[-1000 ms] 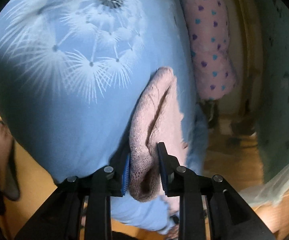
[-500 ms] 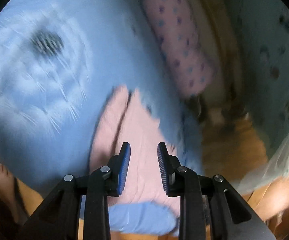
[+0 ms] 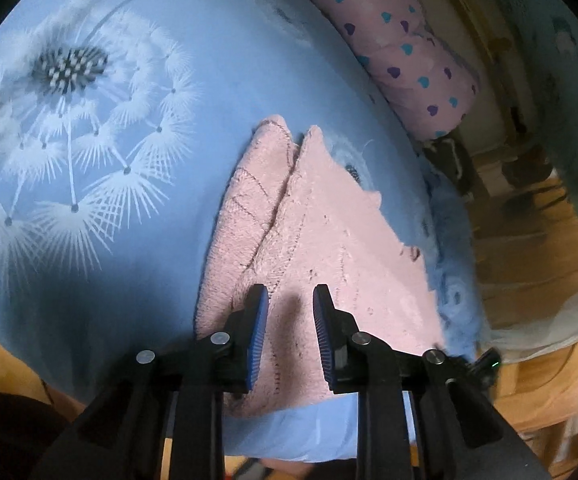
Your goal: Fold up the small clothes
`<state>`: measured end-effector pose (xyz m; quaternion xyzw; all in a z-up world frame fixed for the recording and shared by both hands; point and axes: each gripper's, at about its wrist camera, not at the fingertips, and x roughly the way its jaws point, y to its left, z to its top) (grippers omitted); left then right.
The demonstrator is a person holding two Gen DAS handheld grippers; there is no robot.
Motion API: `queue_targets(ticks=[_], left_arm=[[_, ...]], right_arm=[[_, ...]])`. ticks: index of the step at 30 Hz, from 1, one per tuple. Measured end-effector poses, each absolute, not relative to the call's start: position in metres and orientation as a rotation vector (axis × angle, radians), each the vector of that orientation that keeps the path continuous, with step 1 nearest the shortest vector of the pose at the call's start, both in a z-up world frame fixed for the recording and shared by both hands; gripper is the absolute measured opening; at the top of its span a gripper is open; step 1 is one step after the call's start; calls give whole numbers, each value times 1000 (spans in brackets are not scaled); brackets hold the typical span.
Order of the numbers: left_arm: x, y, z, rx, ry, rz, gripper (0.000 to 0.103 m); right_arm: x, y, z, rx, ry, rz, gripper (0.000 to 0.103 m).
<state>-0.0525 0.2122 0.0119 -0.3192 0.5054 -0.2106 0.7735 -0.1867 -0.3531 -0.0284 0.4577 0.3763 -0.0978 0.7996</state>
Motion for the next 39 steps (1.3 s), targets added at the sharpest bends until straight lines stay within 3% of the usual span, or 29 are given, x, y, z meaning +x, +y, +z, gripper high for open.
queue_targets(ticks=[9,12,14,20,24,28,32,34,37,39], left_arm=[[-67,185,24,-362,1015,-403,5],[-75,174,27,-259,980,-376,5],[-78,172,28,-242,972,-365,5],[-81,176,31,-236,959,-342,6],[-86,184,34,-240,947,-296,23],[-81,209,33,-372,966,-286,26],[-77,251,30,-619,951,-249,46],[-75,262,25,-685,952,-247,51],[-69,258,9,-718,1028,-294,52],[-71,255,9,-693,1012,-293,52]], right_arm=[[-175,-350,-2,899,786,-311,21],[-175,-345,5,867,820,-446,35],[-175,-337,16,791,825,-557,66],[-157,-293,55,543,799,-610,71],[-125,-245,57,387,818,-519,78],[-96,-185,42,215,875,-402,78],[-78,-130,27,190,918,-201,78],[-72,-113,20,201,938,-146,78],[-64,-92,14,149,944,-159,87],[-59,-84,13,127,942,-161,87]])
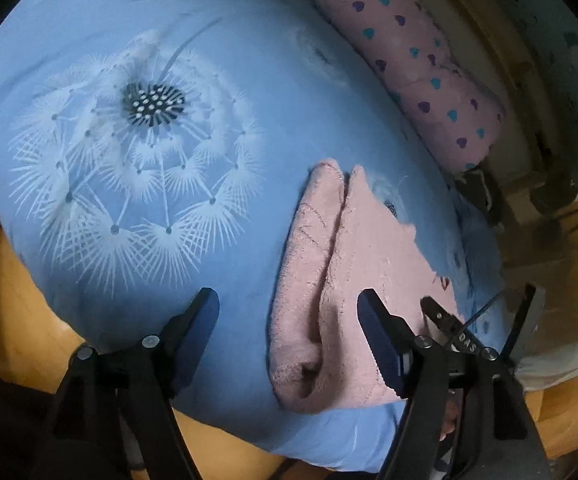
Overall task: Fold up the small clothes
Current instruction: 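Grasp the folded edge with the left gripper while the right gripper closes beside it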
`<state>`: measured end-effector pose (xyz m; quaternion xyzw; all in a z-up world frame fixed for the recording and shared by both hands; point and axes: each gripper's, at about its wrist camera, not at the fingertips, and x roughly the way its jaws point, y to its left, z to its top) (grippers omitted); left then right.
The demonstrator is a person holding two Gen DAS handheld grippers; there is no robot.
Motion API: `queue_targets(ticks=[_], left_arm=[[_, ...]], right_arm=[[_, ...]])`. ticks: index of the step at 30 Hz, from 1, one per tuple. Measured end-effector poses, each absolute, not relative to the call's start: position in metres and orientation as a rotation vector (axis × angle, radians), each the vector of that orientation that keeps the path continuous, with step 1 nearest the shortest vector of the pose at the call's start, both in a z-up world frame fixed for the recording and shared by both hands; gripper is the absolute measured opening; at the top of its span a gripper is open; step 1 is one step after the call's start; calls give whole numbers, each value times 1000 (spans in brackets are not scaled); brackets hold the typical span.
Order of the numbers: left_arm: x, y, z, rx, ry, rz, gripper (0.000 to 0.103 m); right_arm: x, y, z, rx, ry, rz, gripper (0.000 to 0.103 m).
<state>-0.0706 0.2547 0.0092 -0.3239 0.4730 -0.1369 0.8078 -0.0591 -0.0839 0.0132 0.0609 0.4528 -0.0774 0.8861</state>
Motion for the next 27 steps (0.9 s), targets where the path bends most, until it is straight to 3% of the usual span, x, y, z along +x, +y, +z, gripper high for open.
queue_targets(ticks=[10,15,17,20,27], left_arm=[[-80,209,13,-559,1054,-420,52],[-82,220,9,-603,1045,-412,43],[-79,224,4,-629,1052,-399,31],[-79,236,-5,-701,1055,-377,20],[-83,250,-19,-902,1037,-387,19]], right_arm=[[-60,-50,20,81,831,-76,91],[-47,5,32,133,914,202,91],[-31,30,27,119,983,224,89],[-12,52,17,133,1079,233,86],[-1,71,21,139,1134,235,86]])
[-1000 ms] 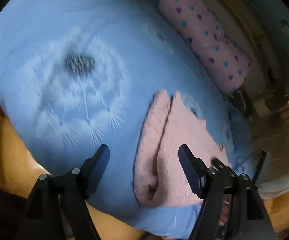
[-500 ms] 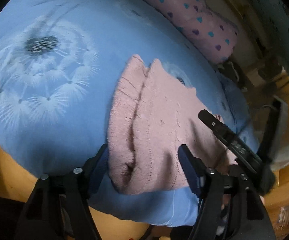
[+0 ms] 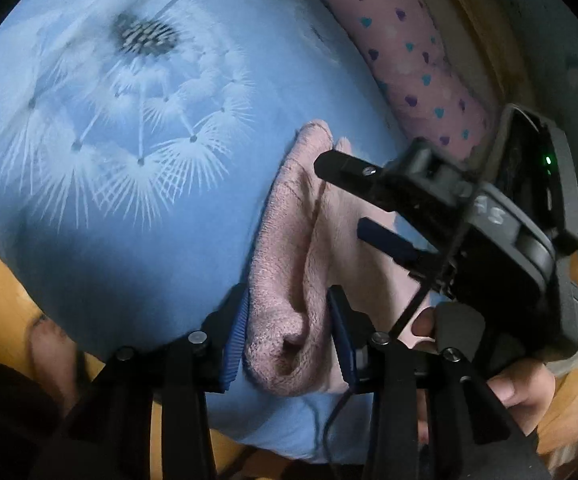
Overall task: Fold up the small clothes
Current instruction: 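Grasp the folded edge with the left gripper while the right gripper closes beside it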
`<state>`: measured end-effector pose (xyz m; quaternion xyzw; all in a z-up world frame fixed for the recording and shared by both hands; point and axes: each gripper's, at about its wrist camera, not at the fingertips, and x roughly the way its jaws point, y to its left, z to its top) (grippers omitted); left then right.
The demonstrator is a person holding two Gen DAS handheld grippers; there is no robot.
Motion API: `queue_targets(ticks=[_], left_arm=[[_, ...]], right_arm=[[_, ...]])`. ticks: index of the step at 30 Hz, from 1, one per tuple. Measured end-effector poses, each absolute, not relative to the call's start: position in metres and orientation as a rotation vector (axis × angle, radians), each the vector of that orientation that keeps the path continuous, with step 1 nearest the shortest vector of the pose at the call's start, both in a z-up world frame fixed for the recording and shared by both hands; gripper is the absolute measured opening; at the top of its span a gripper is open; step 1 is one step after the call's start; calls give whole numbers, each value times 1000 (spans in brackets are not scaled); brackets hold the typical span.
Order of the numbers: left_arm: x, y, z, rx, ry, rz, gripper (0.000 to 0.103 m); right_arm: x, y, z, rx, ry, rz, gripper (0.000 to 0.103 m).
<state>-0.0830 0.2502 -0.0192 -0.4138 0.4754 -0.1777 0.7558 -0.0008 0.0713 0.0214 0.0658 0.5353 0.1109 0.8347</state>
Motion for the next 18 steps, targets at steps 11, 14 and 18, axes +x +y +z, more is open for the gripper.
queue_targets(ticks=[11,14,18], left_arm=[[-94,253,-27,-962,1003,-384,19],[-98,257,-29,-954,1002,-386,19],[-96,250,-26,-881,992,-387,19]], right_arm=[[16,140,16,-131,1300,133,86],[15,149,21,-123,1327,166,86],[22,155,7,-156,1420,186,88]])
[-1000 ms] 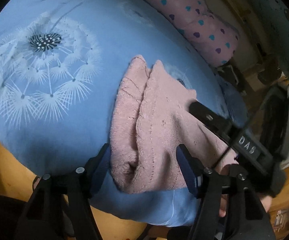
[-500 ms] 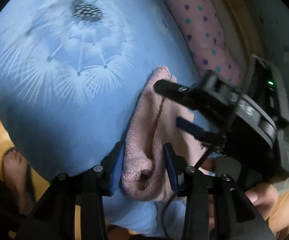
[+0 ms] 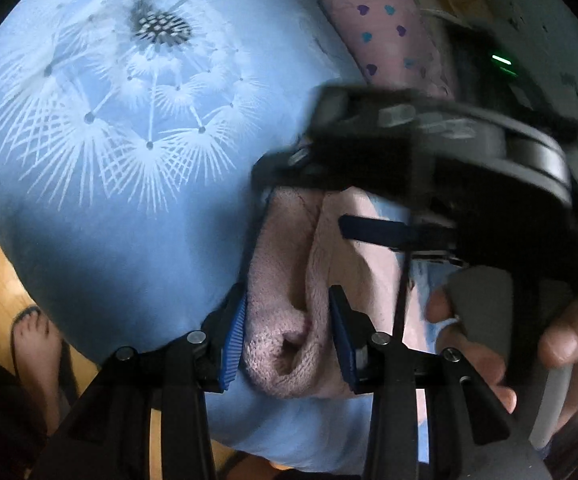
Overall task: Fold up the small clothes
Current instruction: 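Grasp the folded edge with the left gripper while the right gripper closes beside it, then lift the folded edge with both grippers and fold it across the cardigan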
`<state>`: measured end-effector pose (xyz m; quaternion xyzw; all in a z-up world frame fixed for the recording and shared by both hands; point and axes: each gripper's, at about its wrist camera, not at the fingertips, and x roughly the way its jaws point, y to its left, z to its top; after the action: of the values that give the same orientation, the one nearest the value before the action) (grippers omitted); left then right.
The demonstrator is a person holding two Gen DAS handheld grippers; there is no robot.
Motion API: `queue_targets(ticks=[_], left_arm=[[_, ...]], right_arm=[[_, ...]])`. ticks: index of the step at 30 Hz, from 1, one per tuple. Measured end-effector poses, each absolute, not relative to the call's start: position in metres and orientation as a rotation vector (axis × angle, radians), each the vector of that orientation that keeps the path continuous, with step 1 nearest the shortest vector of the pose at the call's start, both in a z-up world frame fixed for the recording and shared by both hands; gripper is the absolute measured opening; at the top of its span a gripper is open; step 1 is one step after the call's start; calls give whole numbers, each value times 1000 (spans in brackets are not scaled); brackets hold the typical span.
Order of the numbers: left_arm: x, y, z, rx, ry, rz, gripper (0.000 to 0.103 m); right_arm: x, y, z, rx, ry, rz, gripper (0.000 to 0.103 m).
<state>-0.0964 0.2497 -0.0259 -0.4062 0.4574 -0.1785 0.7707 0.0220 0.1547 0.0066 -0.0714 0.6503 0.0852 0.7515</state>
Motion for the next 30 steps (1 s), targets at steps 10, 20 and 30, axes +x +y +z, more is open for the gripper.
queue_targets(ticks=[10,20,30], left_arm=[[-99,218,-12,-558,975,-405,5],[-100,196,21,-408,897,-409,2],[-115,176,60,-313,752,-458,2]], right_arm=[[19,187,-2,-309,1415,140,44],[3,141,29,-10,1348,201,19],[0,86,72,180,1234,299,19]])
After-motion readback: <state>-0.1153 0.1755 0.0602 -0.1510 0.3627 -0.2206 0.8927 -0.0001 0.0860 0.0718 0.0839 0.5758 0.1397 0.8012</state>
